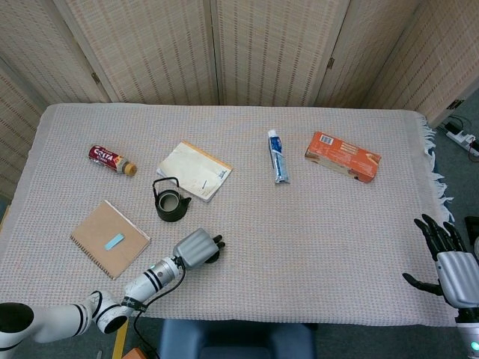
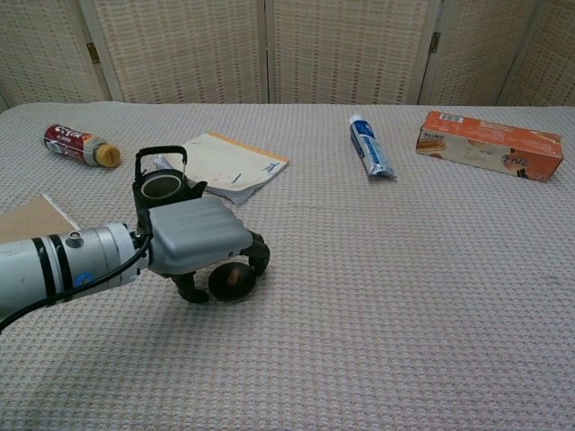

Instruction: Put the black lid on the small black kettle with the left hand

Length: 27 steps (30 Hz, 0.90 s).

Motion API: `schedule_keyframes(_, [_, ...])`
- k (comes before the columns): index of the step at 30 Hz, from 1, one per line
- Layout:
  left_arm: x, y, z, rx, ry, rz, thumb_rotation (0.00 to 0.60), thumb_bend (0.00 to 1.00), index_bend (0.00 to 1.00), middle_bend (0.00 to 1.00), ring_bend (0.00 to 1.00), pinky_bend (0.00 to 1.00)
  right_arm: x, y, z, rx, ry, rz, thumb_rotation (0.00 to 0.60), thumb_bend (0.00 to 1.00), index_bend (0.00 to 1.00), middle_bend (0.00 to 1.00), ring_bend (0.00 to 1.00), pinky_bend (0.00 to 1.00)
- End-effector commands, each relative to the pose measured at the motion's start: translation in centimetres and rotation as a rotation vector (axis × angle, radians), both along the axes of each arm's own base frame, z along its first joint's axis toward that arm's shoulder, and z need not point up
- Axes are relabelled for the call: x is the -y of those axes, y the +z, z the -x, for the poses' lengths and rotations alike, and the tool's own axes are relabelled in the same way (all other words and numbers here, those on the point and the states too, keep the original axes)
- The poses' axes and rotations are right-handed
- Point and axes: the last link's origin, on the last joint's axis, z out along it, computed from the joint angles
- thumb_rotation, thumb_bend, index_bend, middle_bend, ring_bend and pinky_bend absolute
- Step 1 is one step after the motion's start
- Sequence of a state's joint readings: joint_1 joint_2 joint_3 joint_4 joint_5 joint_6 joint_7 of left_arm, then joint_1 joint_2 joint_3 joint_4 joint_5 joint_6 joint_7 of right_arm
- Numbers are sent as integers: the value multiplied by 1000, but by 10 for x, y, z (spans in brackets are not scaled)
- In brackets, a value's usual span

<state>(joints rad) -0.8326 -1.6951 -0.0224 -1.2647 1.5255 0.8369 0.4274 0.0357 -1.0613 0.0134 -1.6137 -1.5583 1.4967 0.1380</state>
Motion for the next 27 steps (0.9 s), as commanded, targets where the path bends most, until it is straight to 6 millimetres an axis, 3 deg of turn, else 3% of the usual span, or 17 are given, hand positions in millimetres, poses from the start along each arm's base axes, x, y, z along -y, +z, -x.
schedule_keyframes(1, [0, 0, 1, 12, -6, 0, 600, 172, 385, 368, 797, 767, 0, 0, 0, 0, 0, -2, 600, 0, 43, 47, 123, 21])
schedule_keyframes(8, [-2, 8, 2, 63, -1, -12, 600, 172, 456, 467, 817, 778, 1, -1, 0, 0, 1, -4, 600, 0, 43, 47, 124, 21])
schedule_keyframes(16, [-10, 38, 1, 158, 73, -42, 600, 172, 471, 487, 817, 777, 2, -1, -1, -1, 6, -4, 600, 0, 43, 47, 124, 21])
schedule_keyframes(27, [-53, 91, 8, 226, 240, -168, 600, 172, 469, 487, 817, 778, 1, -1, 1, 2, 1, -5, 600, 0, 43, 47, 124, 21])
